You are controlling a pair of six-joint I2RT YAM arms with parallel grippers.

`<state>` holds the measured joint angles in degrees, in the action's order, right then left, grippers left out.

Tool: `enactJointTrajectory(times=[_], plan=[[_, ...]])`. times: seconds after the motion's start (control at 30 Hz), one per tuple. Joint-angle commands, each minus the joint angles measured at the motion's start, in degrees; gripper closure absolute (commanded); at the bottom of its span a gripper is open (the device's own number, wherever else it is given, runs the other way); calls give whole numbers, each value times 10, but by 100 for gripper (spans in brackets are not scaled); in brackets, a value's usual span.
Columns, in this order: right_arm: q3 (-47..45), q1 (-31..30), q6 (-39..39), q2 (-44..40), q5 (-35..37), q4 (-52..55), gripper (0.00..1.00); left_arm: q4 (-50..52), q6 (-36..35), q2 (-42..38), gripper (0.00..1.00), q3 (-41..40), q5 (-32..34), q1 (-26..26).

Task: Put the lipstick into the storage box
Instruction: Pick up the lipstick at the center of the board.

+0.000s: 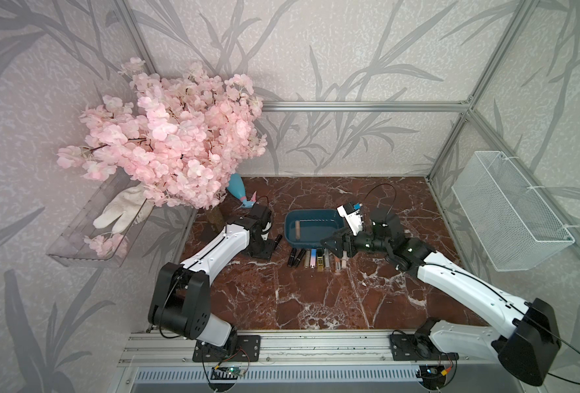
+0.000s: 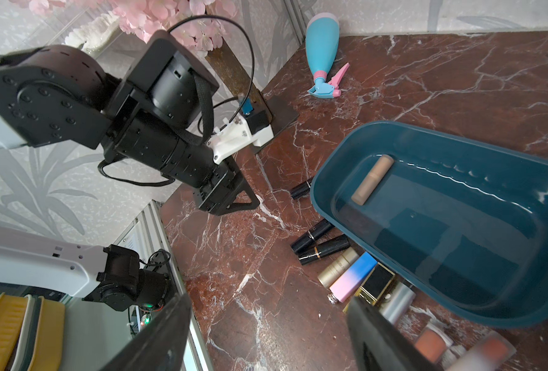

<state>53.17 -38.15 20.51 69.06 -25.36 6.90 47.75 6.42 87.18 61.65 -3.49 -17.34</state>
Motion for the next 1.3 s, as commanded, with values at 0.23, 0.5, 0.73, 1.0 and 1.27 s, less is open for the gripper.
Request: enactJointTrajectory(times=[0.23,0.5,0.73,1.0,1.27], plan=[[36,-3,-58,-19,7,69,19,-46,-18,96,44,41,-30,6],[29,-3,-64,-30,21,83,18,-62,-19,164,45,79,-36,19],[46,-2,-71,-12,28,88,18,-70,-22,211,48,105,-41,32],[63,-2,-72,11,27,88,18,-76,-19,249,50,129,-55,41],[70,-2,-67,24,28,84,18,-78,-17,285,56,145,-70,42]])
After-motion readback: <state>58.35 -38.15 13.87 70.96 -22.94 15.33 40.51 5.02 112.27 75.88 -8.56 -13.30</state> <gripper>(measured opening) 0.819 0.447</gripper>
